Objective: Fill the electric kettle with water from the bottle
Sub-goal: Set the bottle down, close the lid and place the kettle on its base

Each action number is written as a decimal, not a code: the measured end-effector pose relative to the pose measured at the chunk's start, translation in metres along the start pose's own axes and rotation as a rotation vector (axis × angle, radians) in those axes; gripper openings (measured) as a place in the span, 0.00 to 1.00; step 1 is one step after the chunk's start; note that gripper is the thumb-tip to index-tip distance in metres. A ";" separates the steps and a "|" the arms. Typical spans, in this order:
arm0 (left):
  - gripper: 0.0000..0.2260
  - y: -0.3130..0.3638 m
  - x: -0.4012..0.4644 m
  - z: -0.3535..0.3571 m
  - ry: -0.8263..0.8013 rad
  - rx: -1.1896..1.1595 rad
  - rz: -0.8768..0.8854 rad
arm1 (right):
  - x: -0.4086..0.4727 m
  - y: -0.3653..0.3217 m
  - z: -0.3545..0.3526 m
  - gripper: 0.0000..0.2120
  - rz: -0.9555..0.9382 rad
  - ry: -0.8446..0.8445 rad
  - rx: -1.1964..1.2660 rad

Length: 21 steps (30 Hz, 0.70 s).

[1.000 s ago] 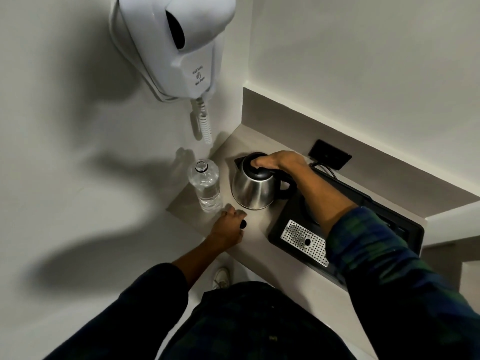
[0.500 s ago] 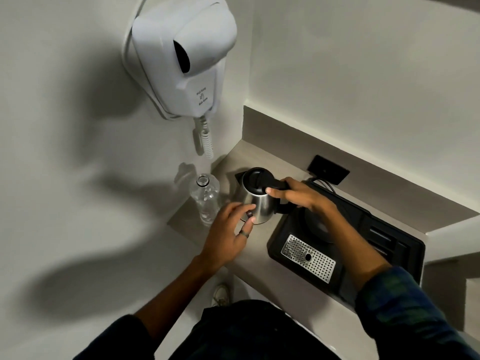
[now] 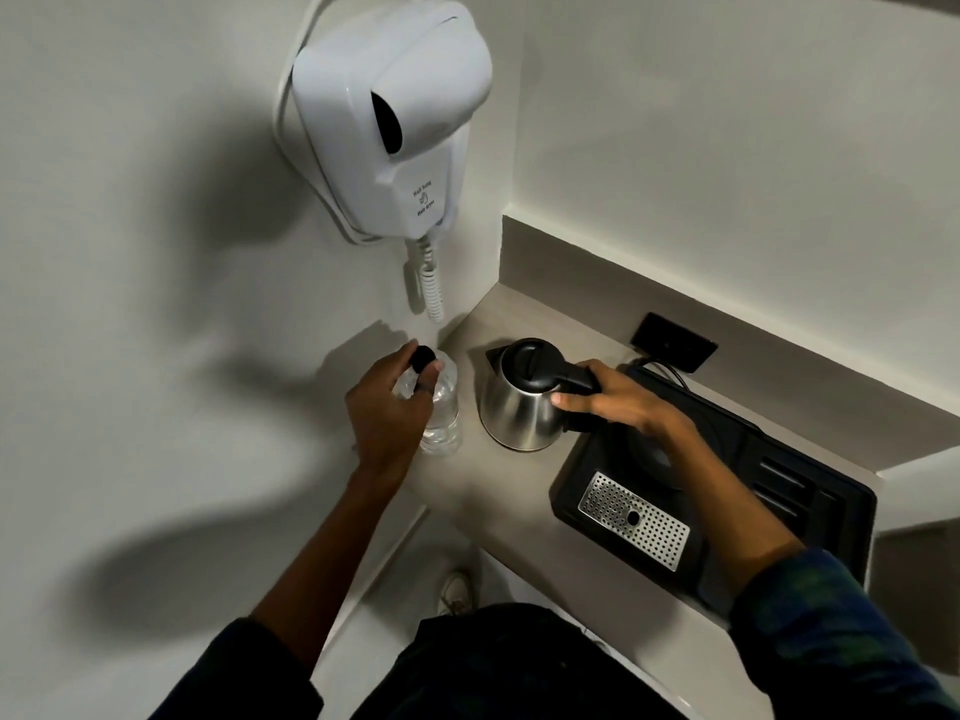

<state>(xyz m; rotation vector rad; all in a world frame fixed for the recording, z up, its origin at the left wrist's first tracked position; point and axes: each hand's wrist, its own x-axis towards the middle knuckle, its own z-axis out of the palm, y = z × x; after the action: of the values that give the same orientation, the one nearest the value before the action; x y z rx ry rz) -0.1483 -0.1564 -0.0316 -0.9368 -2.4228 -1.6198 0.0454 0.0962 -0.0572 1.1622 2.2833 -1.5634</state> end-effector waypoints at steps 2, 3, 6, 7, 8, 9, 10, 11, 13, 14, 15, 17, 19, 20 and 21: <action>0.13 0.003 0.006 -0.004 -0.029 0.027 0.019 | 0.000 0.004 0.001 0.35 -0.002 0.014 -0.013; 0.12 0.003 0.009 -0.006 -0.038 0.039 0.025 | 0.000 0.006 0.002 0.33 0.004 0.041 -0.034; 0.18 0.003 0.008 -0.007 -0.044 0.037 -0.001 | -0.002 0.016 0.008 0.19 0.015 0.190 -0.021; 0.25 0.003 0.005 -0.007 -0.046 0.036 -0.009 | -0.003 0.019 0.012 0.15 0.015 0.239 0.020; 0.32 0.003 0.000 -0.006 -0.042 0.044 0.006 | -0.004 0.020 0.016 0.12 0.012 0.271 0.080; 0.36 0.005 -0.005 -0.004 -0.025 0.063 0.056 | -0.004 0.019 0.020 0.13 0.009 0.299 0.150; 0.37 0.008 -0.011 -0.001 0.006 0.087 0.129 | -0.003 0.017 0.025 0.15 0.010 0.320 0.217; 0.35 0.011 -0.018 0.002 0.037 0.103 0.212 | 0.000 0.014 0.029 0.16 0.014 0.342 0.264; 0.33 0.016 -0.032 0.017 0.006 0.116 0.380 | 0.002 0.009 0.033 0.18 0.029 0.398 0.327; 0.35 0.019 -0.039 0.024 -0.057 0.133 0.444 | 0.003 0.007 0.034 0.18 0.030 0.411 0.345; 0.36 0.021 -0.043 0.031 -0.136 0.163 0.488 | 0.003 0.004 0.034 0.17 0.025 0.415 0.352; 0.39 0.026 -0.046 0.045 -0.289 0.266 0.518 | 0.003 0.000 0.033 0.17 0.007 0.426 0.363; 0.39 0.032 -0.042 0.057 -0.377 0.392 0.522 | 0.001 -0.003 0.028 0.18 -0.009 0.454 0.406; 0.39 0.035 -0.039 0.062 -0.393 0.444 0.523 | 0.000 -0.005 0.023 0.18 -0.014 0.470 0.436; 0.39 0.039 -0.035 0.067 -0.398 0.476 0.529 | -0.003 -0.005 0.016 0.18 -0.018 0.496 0.468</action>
<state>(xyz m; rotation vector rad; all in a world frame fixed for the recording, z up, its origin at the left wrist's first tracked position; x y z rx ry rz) -0.0822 -0.1042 -0.0425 -1.7160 -2.3112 -0.6919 0.0391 0.0802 -0.0590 1.8253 2.2498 -2.0833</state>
